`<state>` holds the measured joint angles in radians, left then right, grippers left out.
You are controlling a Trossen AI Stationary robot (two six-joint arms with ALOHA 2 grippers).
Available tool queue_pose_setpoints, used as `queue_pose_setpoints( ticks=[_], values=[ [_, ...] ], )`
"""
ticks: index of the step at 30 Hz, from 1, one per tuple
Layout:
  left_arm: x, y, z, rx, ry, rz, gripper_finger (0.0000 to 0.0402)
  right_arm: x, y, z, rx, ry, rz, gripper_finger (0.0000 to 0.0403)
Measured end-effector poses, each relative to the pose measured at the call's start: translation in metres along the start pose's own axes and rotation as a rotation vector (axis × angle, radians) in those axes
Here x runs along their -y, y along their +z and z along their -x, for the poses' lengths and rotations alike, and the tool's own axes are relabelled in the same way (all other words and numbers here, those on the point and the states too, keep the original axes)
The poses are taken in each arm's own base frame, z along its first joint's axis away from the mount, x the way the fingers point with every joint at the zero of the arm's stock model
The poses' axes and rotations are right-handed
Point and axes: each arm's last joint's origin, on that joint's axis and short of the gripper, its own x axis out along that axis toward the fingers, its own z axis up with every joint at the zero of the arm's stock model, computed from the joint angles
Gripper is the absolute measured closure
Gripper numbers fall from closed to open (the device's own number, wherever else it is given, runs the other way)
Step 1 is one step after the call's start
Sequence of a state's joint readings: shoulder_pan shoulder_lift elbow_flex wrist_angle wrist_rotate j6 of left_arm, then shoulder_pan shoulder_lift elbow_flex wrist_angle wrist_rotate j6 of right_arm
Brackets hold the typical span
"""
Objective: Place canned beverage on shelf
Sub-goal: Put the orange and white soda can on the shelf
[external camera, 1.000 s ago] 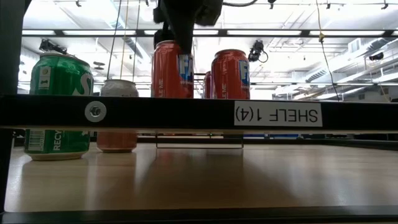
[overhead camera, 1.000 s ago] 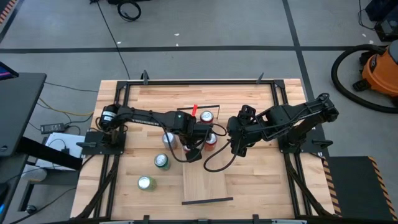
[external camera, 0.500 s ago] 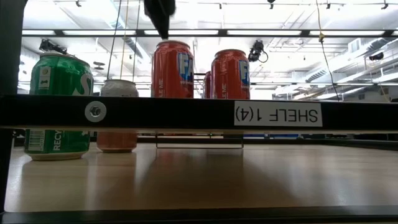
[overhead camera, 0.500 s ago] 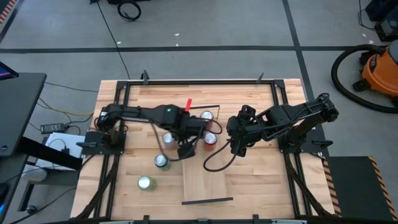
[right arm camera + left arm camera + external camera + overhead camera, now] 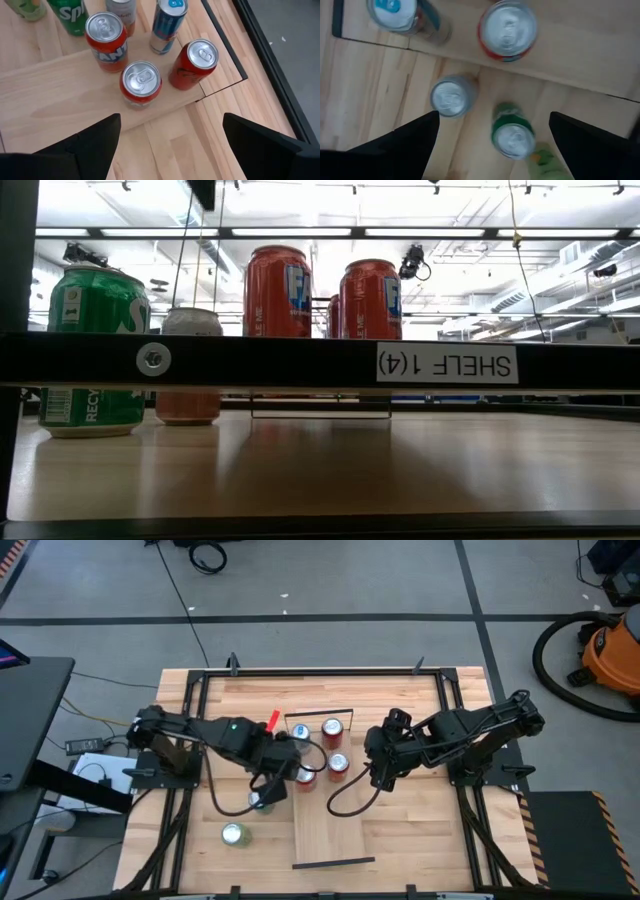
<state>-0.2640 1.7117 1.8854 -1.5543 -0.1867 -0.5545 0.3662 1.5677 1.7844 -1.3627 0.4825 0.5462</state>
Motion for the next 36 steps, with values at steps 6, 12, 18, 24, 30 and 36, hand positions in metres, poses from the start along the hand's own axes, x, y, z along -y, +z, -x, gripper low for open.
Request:
queue_pose_setpoints(
  ticks=[6,12,18,24,30,36],
  values=[
    [-0.007,-0.011,-0.022,-0.017,0.018,-0.058,0.0013,0.0,0.0,0.0,0.001,0.001,0.022,0.0041],
    [-0.023,-0.023,-0.038,-0.001,0.008,-0.12,0.0013,0.0,0.0,0.0,0.001,0.001,0.002,0.0041],
    [-0.042,-0.026,-0.057,0.0,-0.041,-0.191,0.0013,0.0,0.001,0.0,0.012,-0.01,-0.005,0.0041],
    [-0.06,-0.022,-0.078,-0.025,-0.073,-0.264,0.0013,0.0,0.001,0.0,0.018,-0.016,-0.03,0.0041],
    [-0.072,-0.02,-0.099,-0.01,-0.132,-0.275,0.0013,0.001,0.001,0.0,0.037,-0.048,-0.049,0.0041],
    [-0.076,-0.025,-0.12,-0.025,-0.156,-0.266,0.0013,0.002,0.001,0.0,0.039,-0.063,-0.054,0.0041]
  ],
)
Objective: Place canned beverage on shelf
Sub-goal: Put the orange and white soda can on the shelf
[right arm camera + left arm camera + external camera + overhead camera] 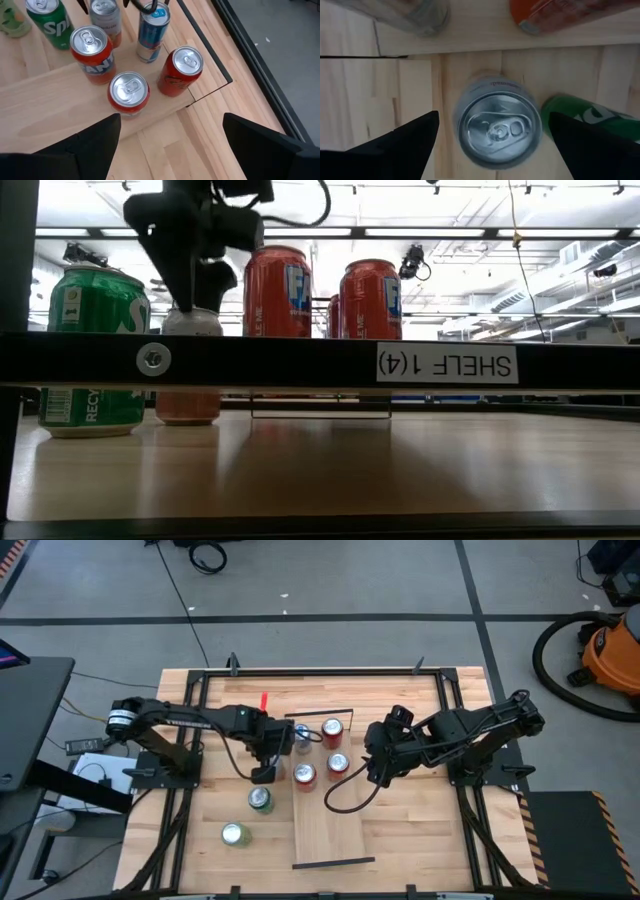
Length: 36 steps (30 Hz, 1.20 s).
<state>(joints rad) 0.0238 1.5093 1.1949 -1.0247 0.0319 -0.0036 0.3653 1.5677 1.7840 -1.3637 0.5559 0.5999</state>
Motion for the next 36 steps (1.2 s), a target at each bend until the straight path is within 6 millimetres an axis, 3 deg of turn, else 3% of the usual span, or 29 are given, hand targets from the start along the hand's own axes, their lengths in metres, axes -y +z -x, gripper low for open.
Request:
queue_pose_setpoints(
  ticks=[15,20,27,32,36],
  values=[
    [-0.001,-0.017,-0.042,0.003,0.01,0.069,0.0013,0.002,-0.003,0.0,-0.031,-0.023,0.017,0.0041],
    [-0.001,-0.016,-0.043,0.02,0.008,0.084,0.0028,0.002,-0.003,0.0,-0.031,-0.023,0.016,0.0041],
    [-0.001,-0.016,-0.042,0.019,-0.005,0.102,0.0103,0.002,-0.003,0.0,-0.031,-0.023,0.016,0.0041],
    [-0.002,-0.016,-0.041,0.017,-0.01,0.141,0.0103,0.002,-0.003,0.0,-0.031,-0.022,0.016,0.0041],
    [-0.001,-0.015,-0.029,-0.012,-0.012,0.146,0.0103,0.002,-0.003,0.0,-0.031,-0.022,0.021,0.0041]
  ],
)
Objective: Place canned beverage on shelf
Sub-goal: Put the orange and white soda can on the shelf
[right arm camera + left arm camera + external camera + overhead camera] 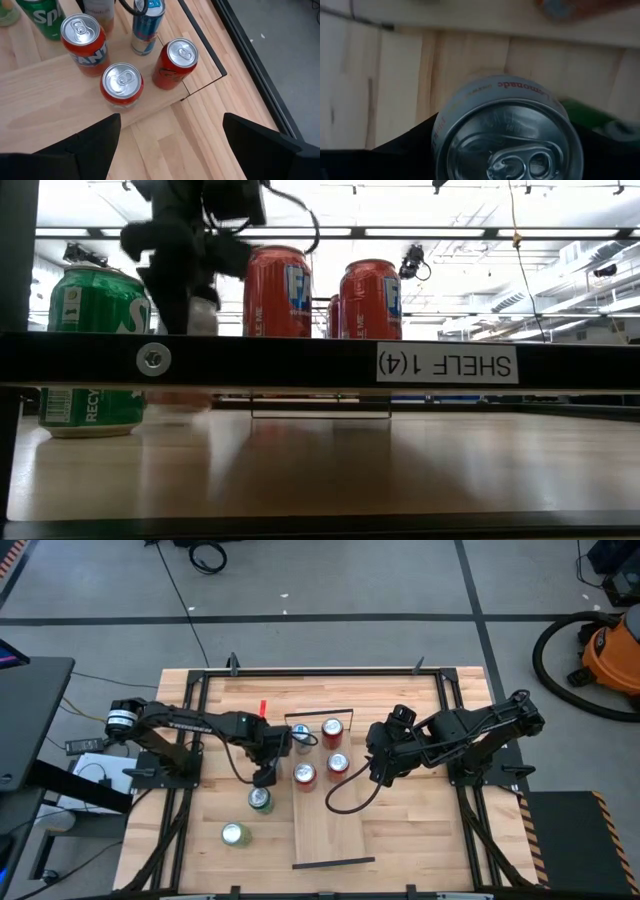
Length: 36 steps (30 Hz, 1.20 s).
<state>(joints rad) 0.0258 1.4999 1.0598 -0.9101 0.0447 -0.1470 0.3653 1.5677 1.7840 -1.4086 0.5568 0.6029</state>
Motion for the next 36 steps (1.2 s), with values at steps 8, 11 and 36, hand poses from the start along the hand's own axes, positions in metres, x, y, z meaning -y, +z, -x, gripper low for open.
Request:
queue_pose_setpoints(
  ticks=[8,11,36],
  values=[
    [0.006,0.011,0.054,-0.028,-0.038,-0.009,0.0103,0.0,-0.001,0.0,-0.023,0.021,0.031,0.0041],
    [0.009,0.014,0.079,-0.037,-0.081,0.035,0.0103,0.001,-0.003,0.0,-0.039,0.015,0.044,0.0041],
    [0.086,0.093,0.161,0.171,-0.182,0.132,0.0089,0.031,-0.018,0.03,-0.046,-0.001,0.033,0.0041]
  ],
)
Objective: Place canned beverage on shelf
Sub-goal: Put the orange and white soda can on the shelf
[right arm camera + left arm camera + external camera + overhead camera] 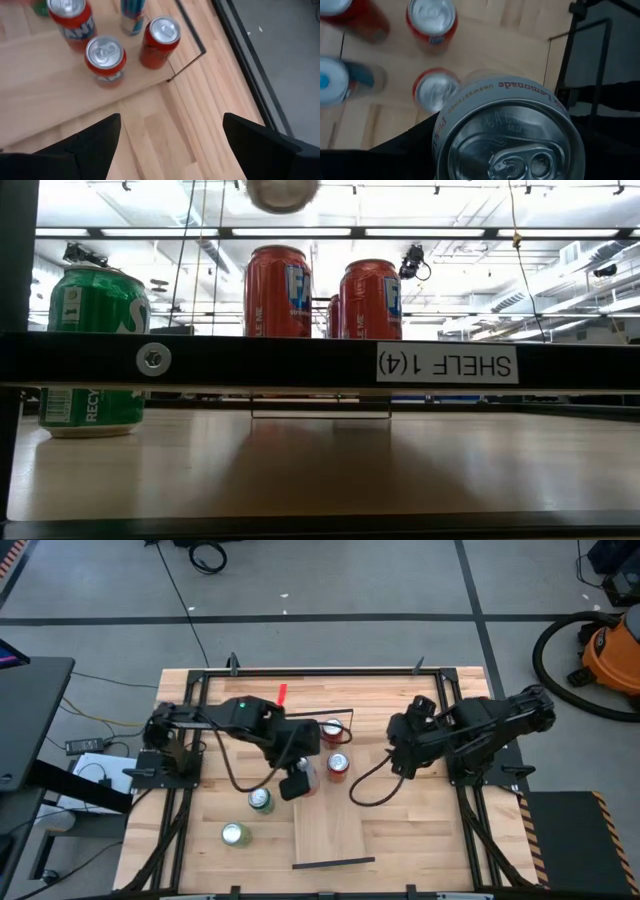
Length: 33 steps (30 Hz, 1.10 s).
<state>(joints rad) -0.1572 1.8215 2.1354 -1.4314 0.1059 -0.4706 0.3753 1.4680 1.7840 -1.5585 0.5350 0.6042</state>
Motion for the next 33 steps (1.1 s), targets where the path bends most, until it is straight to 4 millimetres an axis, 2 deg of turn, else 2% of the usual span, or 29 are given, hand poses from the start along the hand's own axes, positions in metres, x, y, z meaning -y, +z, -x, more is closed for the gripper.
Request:
queue_pose_setpoints(
  ticks=[8,18,27,33],
  values=[
    [0.016,0.029,-0.021,0.144,-0.062,-0.024,0.0088,0.011,-0.009,0.019,0.072,0.007,-0.084,0.0041],
    [0.026,0.06,-0.067,0.287,-0.077,-0.027,0.0088,0.004,-0.014,0.023,0.073,0.027,-0.113,0.0041],
    [0.037,0.059,-0.1,0.228,-0.08,-0.013,0.0088,0.0,-0.018,0.028,0.097,0.038,-0.114,0.0041],
    [0.042,0.057,-0.104,0.213,-0.109,0.003,0.0088,0.0,-0.018,0.028,0.105,0.029,-0.12,0.0041]
  ],
)
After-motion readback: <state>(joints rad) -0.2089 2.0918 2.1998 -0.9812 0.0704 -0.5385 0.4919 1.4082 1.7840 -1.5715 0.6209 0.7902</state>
